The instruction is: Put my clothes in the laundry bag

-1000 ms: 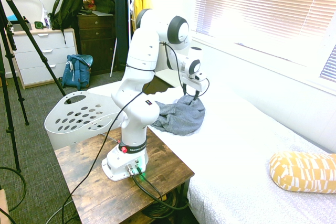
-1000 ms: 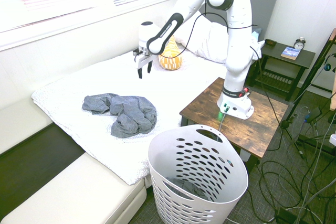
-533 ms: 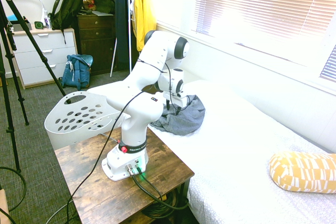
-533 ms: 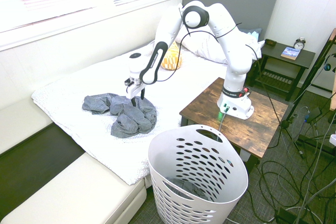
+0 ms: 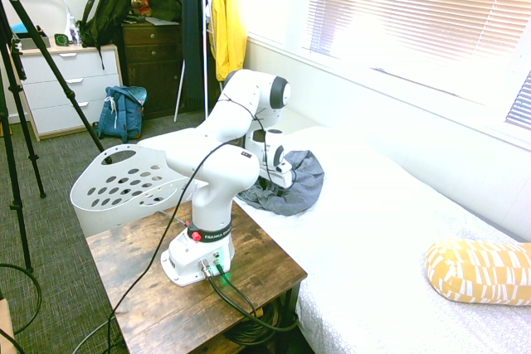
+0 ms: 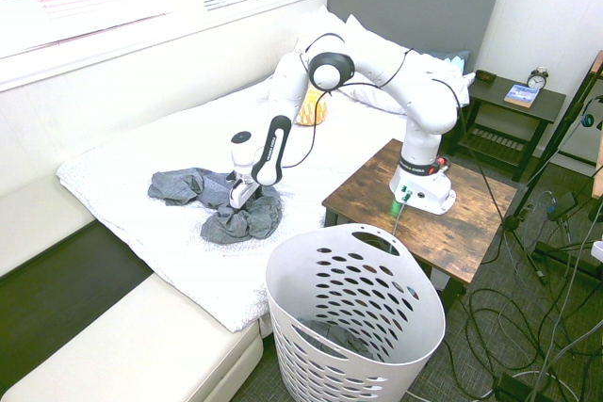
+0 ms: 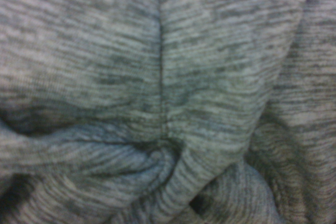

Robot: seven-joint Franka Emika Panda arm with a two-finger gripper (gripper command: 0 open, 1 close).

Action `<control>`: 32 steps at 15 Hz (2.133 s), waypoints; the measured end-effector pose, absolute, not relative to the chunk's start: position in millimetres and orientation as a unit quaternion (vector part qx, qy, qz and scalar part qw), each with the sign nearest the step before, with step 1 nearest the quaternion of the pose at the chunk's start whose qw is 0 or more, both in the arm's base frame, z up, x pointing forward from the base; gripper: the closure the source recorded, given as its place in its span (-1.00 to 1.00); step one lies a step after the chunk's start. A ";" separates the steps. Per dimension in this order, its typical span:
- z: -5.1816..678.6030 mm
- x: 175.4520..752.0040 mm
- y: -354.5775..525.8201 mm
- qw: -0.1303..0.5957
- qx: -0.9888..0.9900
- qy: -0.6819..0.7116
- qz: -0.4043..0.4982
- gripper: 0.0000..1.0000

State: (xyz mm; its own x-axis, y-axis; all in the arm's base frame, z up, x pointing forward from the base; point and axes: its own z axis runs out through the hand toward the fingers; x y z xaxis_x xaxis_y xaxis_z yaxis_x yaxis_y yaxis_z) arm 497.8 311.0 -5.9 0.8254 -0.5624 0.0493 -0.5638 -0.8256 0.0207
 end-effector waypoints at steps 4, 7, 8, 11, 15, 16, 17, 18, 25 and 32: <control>-5.0 487.9 317.9 -0.007 0.952 -0.306 -0.005 1.00; -6.1 479.3 310.9 -0.026 0.950 -0.312 -0.011 1.00; -7.2 476.7 306.8 -0.031 0.950 -0.312 -0.010 1.00; -7.6 474.4 293.8 -0.040 0.947 -0.317 -0.016 1.00; -6.6 472.5 285.5 -0.044 0.945 -0.322 -0.025 1.00; -6.0 472.3 284.1 -0.045 0.945 -0.323 -0.026 1.00; -5.4 471.9 282.3 -0.045 0.945 -0.324 -0.027 1.00; -4.6 471.4 280.4 -0.045 0.944 -0.326 -0.029 1.00; 3.1 474.3 277.2 -0.049 0.943 -0.329 -0.029 1.00; 78.8 499.4 290.2 -0.047 0.947 -0.319 -0.008 1.00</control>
